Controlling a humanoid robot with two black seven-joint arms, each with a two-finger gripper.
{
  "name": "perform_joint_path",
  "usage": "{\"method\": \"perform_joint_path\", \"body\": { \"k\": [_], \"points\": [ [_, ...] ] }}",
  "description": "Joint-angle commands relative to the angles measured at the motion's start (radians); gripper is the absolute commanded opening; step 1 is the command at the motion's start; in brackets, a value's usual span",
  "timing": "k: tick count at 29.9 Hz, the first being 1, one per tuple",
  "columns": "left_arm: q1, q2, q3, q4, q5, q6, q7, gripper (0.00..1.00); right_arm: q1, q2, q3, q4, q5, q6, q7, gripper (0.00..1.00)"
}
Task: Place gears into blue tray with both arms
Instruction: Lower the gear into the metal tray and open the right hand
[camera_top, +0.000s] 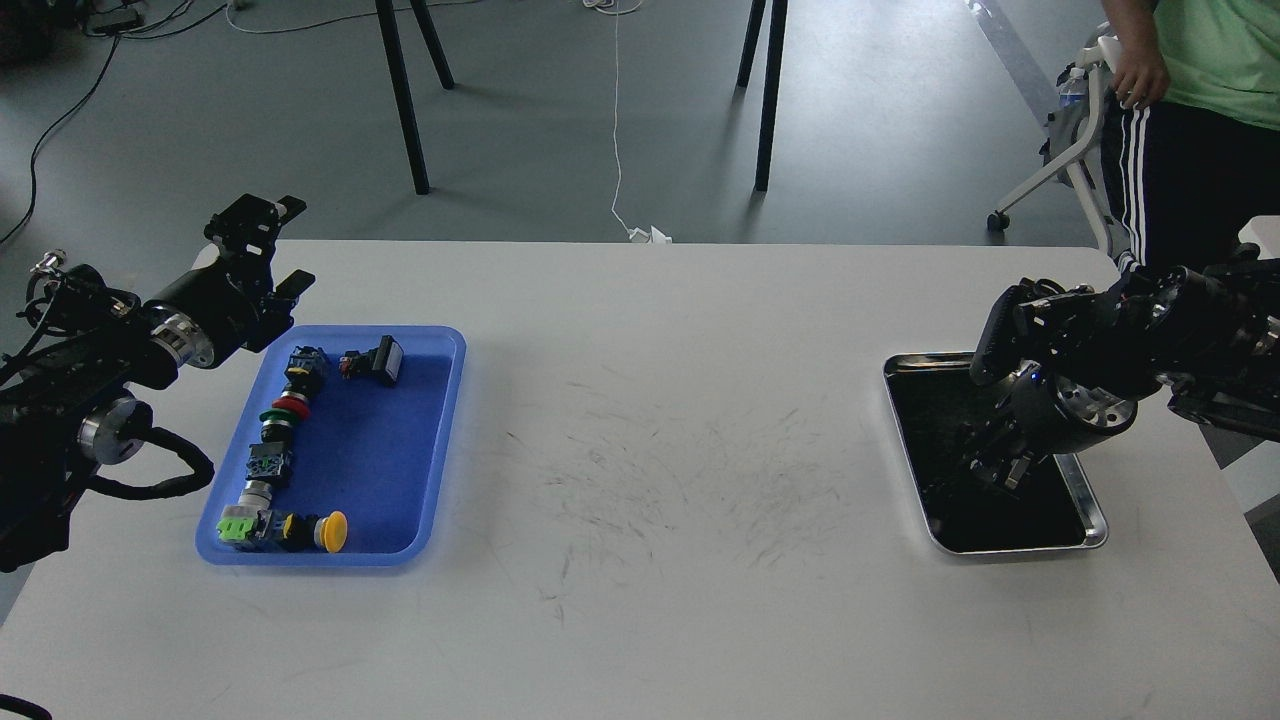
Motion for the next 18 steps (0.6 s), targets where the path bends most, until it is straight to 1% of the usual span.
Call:
{"method": "perform_joint_path", "body": {
  "k": [1,12,13,15,17,18],
  "points": [
    [0.002,-0.002,0.000,0.000,0.000,0.000,0.000,0.98,-0.005,0.000,-0.006,0.005,-0.005,0.001,0.000,0.15],
    [0.005,-0.014,0.001,0.000,0.000,0.000,0.000,0.98,-0.029,0.008,-0.009,0.000,-0.005,-0.002,0.000,0.17],
    [0.006,-0.015,0.001,0.000,0.001,0.002,0.000,0.98,-0.031,0.006,-0.009,-0.001,-0.007,-0.002,0.000,0.18],
    [0.006,-0.017,0.001,0.000,0.001,0.002,0.000,0.98,-0.029,0.005,-0.009,-0.003,-0.007,-0.002,0.000,0.24],
    [0.006,-0.017,0.001,0.000,0.001,0.002,0.000,0.98,-0.028,0.003,-0.012,-0.003,-0.007,-0.002,0.000,0.26],
    [0.006,-0.017,0.001,0.000,0.001,0.002,0.000,0.98,-0.028,0.003,-0.012,-0.005,-0.007,-0.002,0.000,0.29]
  ]
}}
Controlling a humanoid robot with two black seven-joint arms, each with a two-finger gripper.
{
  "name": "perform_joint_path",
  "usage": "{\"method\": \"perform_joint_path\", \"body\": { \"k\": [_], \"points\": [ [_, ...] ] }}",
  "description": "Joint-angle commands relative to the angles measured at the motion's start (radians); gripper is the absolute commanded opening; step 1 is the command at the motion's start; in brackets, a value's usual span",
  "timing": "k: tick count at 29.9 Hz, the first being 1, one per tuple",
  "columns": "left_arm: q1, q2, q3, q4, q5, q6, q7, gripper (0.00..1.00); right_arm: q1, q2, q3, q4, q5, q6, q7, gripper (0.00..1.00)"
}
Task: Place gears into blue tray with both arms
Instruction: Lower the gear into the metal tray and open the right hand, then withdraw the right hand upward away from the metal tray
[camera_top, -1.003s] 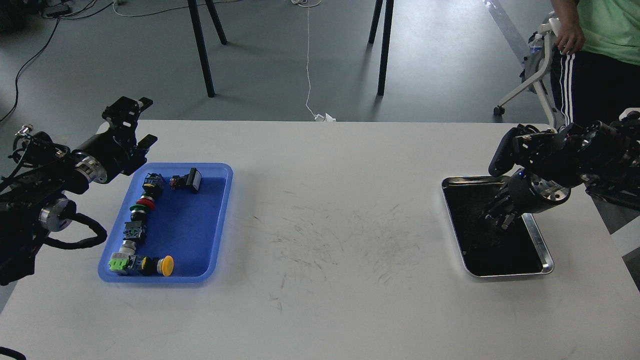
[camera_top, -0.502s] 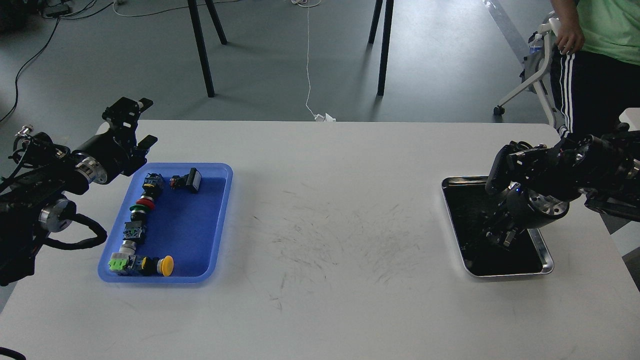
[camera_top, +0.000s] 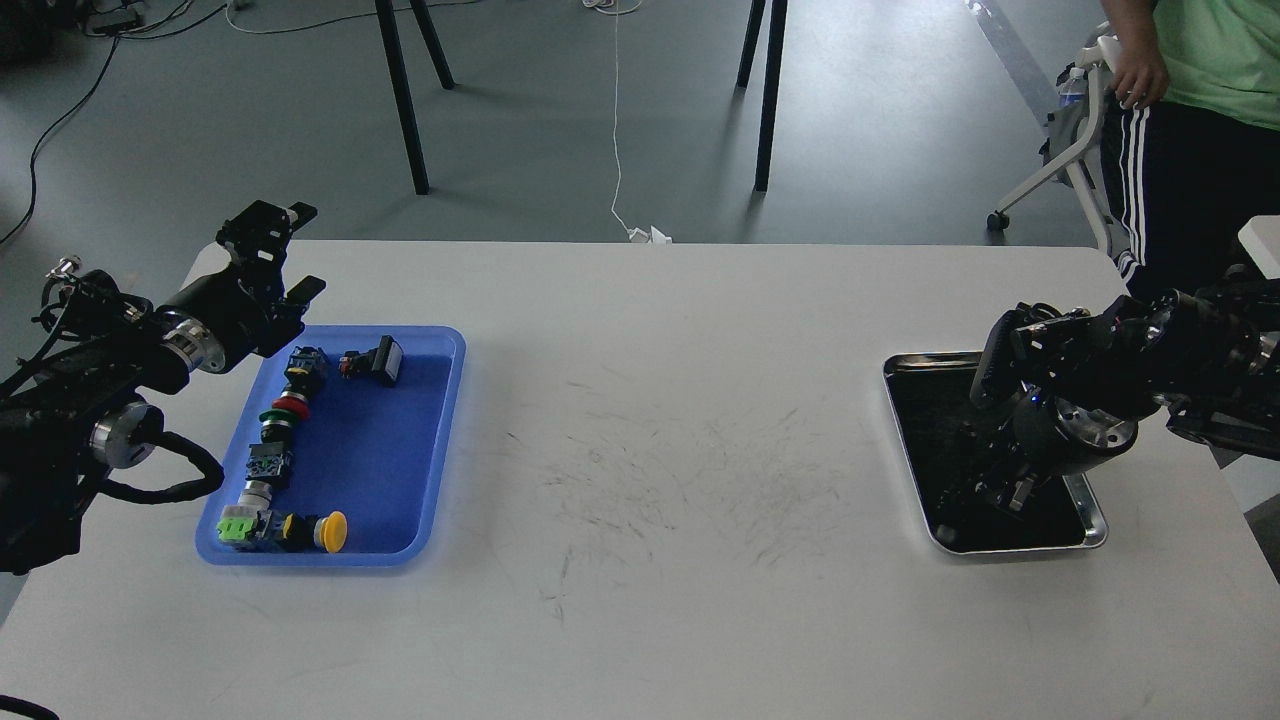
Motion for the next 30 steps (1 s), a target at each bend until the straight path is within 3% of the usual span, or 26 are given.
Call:
{"method": "perform_joint_path", "body": {
  "k": [1,3,6,8,12,18,30],
  "points": [
    [0.000,0.000,0.000,0.000,0.000,0.000,0.000,0.98,0.002,-0.003,-0.002,-0.002,0.000,0.000,0.000,0.33],
    [0.000,-0.002,0.000,0.000,0.000,0.000,0.000,0.98,0.001,-0.003,-0.002,-0.008,0.000,0.000,0.000,0.44],
    [0.000,0.000,0.000,0.000,0.000,0.002,0.000,0.98,0.005,-0.004,-0.002,-0.009,0.000,0.000,0.000,0.46],
    [0.000,-0.002,0.000,0.000,0.000,0.002,0.000,0.98,0.008,-0.004,-0.002,-0.011,0.000,0.002,0.000,0.56],
    [0.002,-0.002,0.000,0.000,0.000,0.002,0.000,0.98,0.016,-0.006,-0.002,-0.015,0.003,0.002,0.000,0.58],
    [0.003,-0.002,0.000,0.002,-0.001,0.002,0.000,0.98,0.025,-0.006,0.096,-0.126,0.038,0.002,0.000,0.74],
    [0.005,0.001,-0.044,-0.005,-0.004,-0.018,0.000,0.98,0.013,0.009,0.414,-0.351,0.262,0.003,0.000,0.86]
  ]
}}
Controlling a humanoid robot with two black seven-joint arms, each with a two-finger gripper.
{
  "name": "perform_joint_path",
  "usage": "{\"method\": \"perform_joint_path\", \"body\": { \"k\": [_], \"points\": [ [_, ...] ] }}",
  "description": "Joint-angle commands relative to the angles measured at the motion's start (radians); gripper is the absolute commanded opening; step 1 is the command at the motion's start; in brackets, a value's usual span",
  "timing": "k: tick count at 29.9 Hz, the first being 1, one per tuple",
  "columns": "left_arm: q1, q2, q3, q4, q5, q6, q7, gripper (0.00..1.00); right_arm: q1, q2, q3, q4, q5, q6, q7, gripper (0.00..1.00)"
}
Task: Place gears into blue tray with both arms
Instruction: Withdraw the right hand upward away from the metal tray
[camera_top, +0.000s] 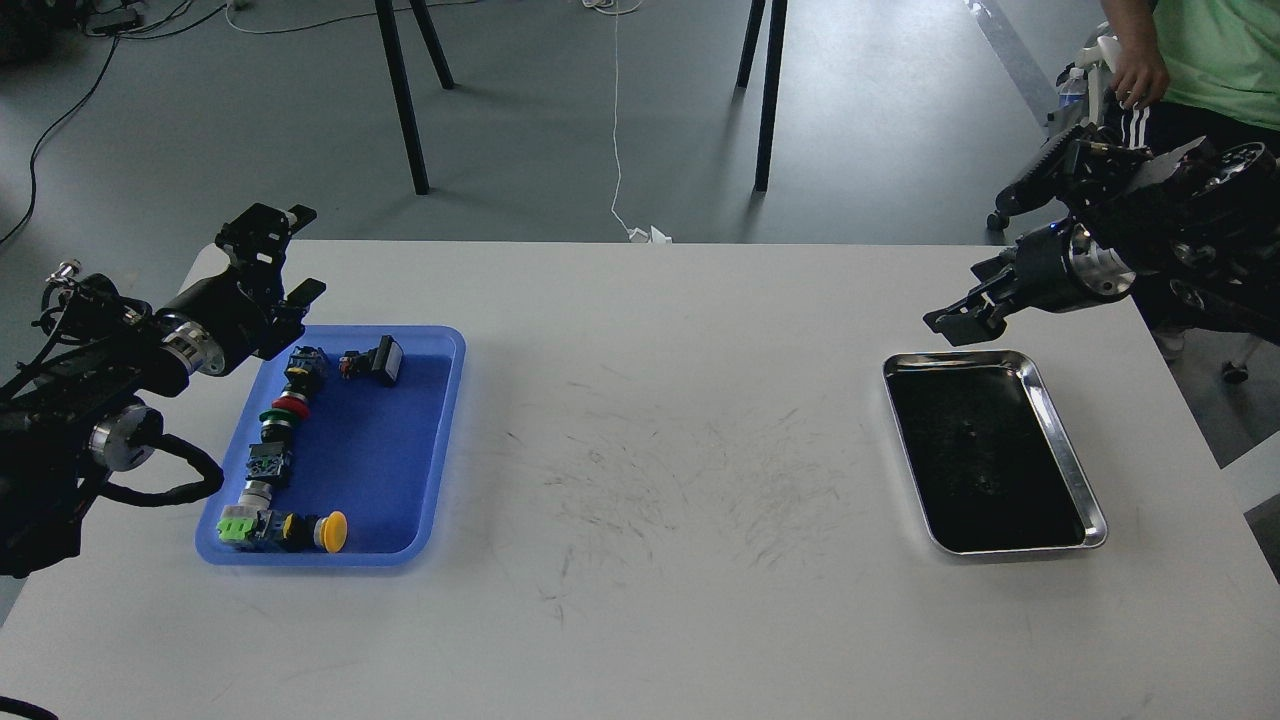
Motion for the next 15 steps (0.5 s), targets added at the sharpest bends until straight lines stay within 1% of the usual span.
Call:
{"method": "perform_joint_path", "body": {
  "k": [1,5,10,12,14,15],
  "points": [
    [-0.001,-0.003,-0.029,-0.001,0.001,-0.002,0.000,0.98,-0.005,0.002,0.073,-0.058,0.065,-0.005,0.000,0.87],
    [-0.015,0.002,-0.064,-0.040,-0.005,-0.014,0.000,0.98,-0.031,0.008,0.132,-0.153,0.184,-0.009,0.000,0.87],
    [-0.035,-0.001,-0.072,-0.021,-0.014,-0.024,0.000,0.98,-0.090,0.025,0.224,-0.219,0.428,-0.032,0.000,0.87],
    [-0.038,-0.001,-0.077,-0.020,-0.023,-0.037,0.000,0.98,-0.127,0.023,0.257,-0.227,0.550,-0.063,0.000,0.87],
    [-0.040,-0.001,-0.086,-0.017,-0.043,-0.066,0.000,0.98,-0.166,0.025,0.284,-0.227,0.664,-0.116,0.000,0.87],
    [-0.041,-0.001,-0.087,-0.020,-0.051,-0.067,0.000,0.98,-0.187,0.025,0.296,-0.225,0.721,-0.152,0.000,0.87]
  ]
}}
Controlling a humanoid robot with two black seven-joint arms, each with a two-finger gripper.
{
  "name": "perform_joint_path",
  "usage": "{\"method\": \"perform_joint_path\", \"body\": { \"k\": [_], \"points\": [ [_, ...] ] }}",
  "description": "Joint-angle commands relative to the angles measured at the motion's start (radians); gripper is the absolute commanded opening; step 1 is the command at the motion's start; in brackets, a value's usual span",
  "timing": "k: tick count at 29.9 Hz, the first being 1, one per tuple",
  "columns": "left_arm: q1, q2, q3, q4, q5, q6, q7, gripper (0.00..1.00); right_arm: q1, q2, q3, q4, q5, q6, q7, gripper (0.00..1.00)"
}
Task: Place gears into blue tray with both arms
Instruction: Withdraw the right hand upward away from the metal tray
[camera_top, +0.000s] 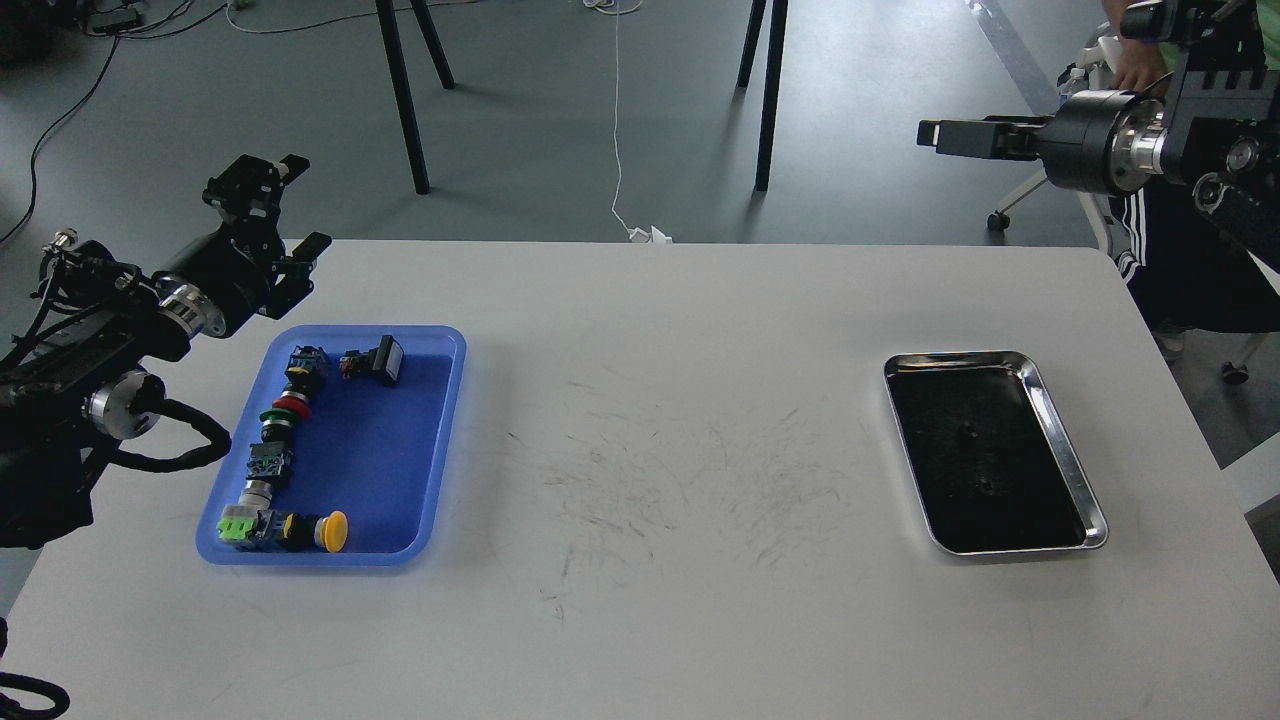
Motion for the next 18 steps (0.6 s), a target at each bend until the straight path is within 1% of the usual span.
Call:
{"method": "perform_joint_path", "body": {
  "k": [1,4,7,9,16,18],
  "points": [
    [-0.009,-0.002,-0.012,0.000,-0.030,-0.023,0.000,0.98,-0.074,0.001,0.044,-0.001,0.198,-0.100,0.000,0.87],
    [-0.020,-0.022,-0.012,0.000,-0.045,-0.023,0.000,0.98,-0.119,0.013,0.072,-0.001,0.342,-0.145,0.000,0.90],
    [-0.024,-0.040,-0.013,-0.011,-0.045,-0.023,0.000,0.98,-0.149,0.059,0.090,-0.003,0.473,-0.166,0.000,0.94],
    [-0.041,-0.037,-0.013,-0.006,-0.047,-0.023,0.000,0.98,-0.157,0.085,0.098,-0.001,0.531,-0.191,0.000,0.94],
    [-0.053,-0.040,-0.009,0.011,-0.045,-0.023,0.000,0.98,-0.185,0.171,0.139,0.016,0.562,-0.312,0.000,0.96],
    [-0.053,-0.042,-0.010,0.014,-0.045,-0.023,0.000,0.98,-0.188,0.199,0.139,0.017,0.562,-0.318,0.000,0.96]
  ]
}}
